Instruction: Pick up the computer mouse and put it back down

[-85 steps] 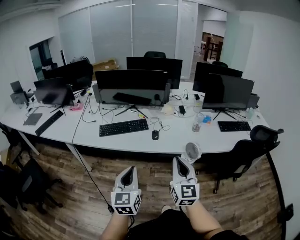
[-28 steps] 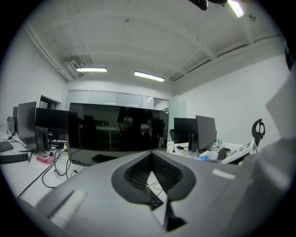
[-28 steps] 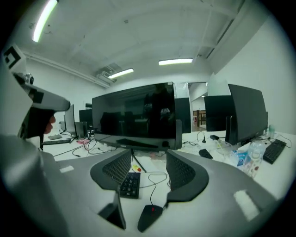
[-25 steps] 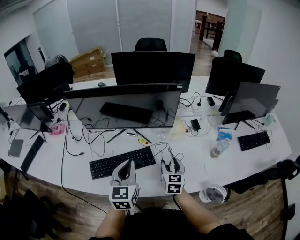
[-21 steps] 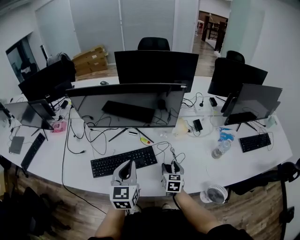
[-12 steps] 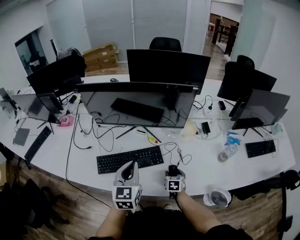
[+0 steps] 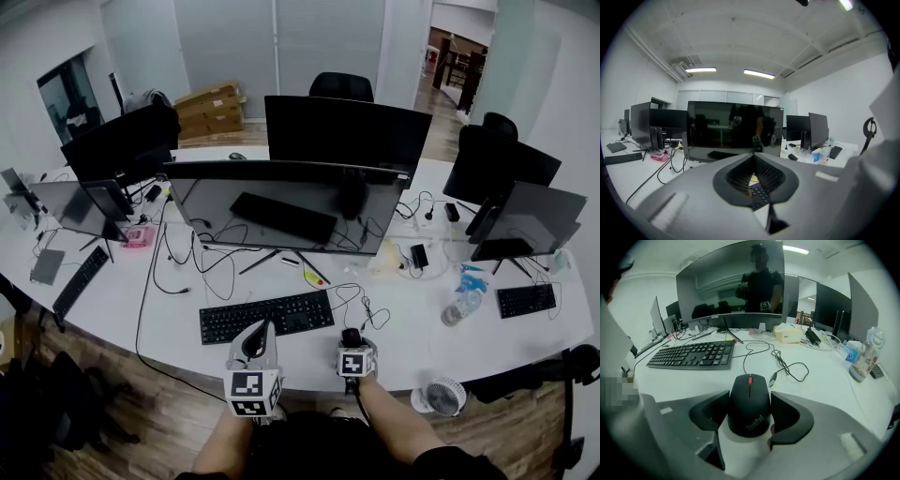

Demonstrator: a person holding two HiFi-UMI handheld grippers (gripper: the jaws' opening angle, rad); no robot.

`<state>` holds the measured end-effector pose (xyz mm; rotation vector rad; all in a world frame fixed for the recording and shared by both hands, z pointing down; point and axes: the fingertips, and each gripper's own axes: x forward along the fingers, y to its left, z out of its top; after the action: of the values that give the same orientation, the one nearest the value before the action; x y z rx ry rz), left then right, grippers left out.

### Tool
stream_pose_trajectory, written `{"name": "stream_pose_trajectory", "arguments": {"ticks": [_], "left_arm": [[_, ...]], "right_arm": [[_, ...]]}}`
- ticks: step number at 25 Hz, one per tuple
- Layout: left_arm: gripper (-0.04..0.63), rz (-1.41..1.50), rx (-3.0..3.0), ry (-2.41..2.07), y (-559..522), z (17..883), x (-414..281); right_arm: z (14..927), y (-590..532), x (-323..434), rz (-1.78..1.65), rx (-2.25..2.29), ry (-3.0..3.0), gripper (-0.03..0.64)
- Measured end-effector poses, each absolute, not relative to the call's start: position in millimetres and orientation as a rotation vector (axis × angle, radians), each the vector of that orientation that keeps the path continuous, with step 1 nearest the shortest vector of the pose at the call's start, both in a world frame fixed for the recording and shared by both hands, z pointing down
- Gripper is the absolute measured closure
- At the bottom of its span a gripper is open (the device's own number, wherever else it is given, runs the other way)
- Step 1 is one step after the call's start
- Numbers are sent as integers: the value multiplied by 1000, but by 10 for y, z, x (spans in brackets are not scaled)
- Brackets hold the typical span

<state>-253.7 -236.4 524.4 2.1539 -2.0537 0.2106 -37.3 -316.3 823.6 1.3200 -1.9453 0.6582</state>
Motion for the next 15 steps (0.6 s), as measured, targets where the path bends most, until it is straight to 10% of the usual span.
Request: {"name": "stream_pose_trajectory", "arguments": {"ticks": [15], "left_arm": [[546,213,2211,-2003,-2579,5250,-2363]], "right_arm": [[7104,-3409,-161,451,1453,-2163,356]]}}
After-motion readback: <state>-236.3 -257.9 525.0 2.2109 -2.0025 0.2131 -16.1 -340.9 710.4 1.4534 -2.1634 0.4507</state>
